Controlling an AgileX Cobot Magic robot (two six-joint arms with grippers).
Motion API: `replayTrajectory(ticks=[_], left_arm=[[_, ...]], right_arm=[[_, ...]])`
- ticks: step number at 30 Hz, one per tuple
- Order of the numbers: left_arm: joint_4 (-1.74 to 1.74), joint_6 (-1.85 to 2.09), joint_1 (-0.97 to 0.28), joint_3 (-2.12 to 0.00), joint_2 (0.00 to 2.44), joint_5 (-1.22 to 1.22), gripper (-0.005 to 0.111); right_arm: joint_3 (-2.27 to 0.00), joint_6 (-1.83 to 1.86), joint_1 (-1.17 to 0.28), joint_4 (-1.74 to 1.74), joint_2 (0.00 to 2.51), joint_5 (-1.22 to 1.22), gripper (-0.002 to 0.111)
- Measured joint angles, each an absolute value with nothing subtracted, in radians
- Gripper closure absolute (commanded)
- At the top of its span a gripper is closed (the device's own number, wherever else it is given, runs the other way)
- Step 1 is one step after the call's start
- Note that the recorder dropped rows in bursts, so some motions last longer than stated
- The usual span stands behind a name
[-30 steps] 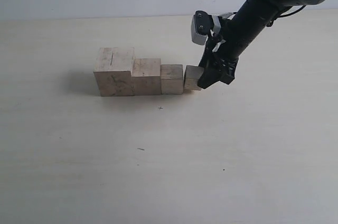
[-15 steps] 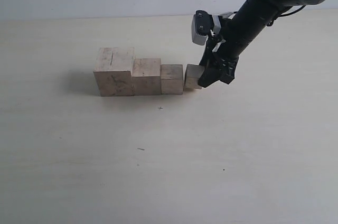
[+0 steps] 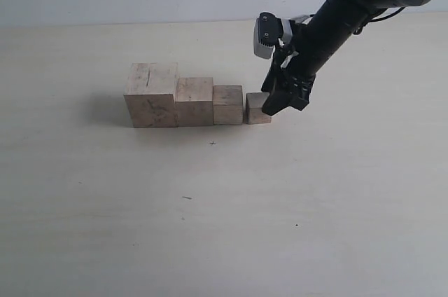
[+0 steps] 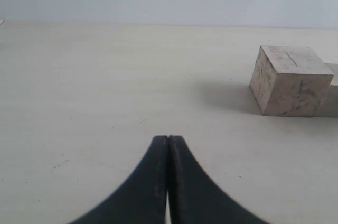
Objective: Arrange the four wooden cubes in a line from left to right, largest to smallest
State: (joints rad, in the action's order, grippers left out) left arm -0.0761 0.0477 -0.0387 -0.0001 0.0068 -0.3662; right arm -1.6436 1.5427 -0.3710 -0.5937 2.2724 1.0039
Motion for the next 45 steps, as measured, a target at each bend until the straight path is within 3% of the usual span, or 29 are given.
replayTrajectory(ticks=[6, 14, 23, 25, 32, 40, 45], left_arm=[[-0.076, 0.048, -0.039, 0.000, 0.007, -0.366, 0.107], [-0.076, 0.048, -0.039, 0.000, 0.007, -0.366, 0.107], [-0.076, 0.048, -0.039, 0.000, 0.007, -0.366, 0.107], [-0.076, 0.048, -0.039, 0.000, 0.007, -0.366, 0.107], [-0.076, 0.048, -0.039, 0.000, 0.007, -0.366, 0.107], [-0.076, 0.048, -0.039, 0.000, 0.007, -0.366, 0.107], [-0.076, 0.048, -0.039, 0.000, 0.007, -0.366, 0.107]], right_arm=[[-1.644, 1.482, -0.371, -0.594, 2.272, 0.970, 0.045], [-1.644, 1.361, -0.371, -0.594, 2.179, 0.983, 0.045], [-1.652, 0.902, -0.371, -0.393, 2.108, 0.969, 0.047], [-1.652, 0.758, -0.371, -0.335, 2.126, 0.954, 0.052], [-1.652, 0.384, -0.371, -0.289, 2.189, 0.971, 0.090], [-1.652, 0.315, -0.384, -0.310, 2.218, 0.972, 0.077], [-1.652, 0.313, -0.424, -0.310, 2.248, 0.960, 0.077]])
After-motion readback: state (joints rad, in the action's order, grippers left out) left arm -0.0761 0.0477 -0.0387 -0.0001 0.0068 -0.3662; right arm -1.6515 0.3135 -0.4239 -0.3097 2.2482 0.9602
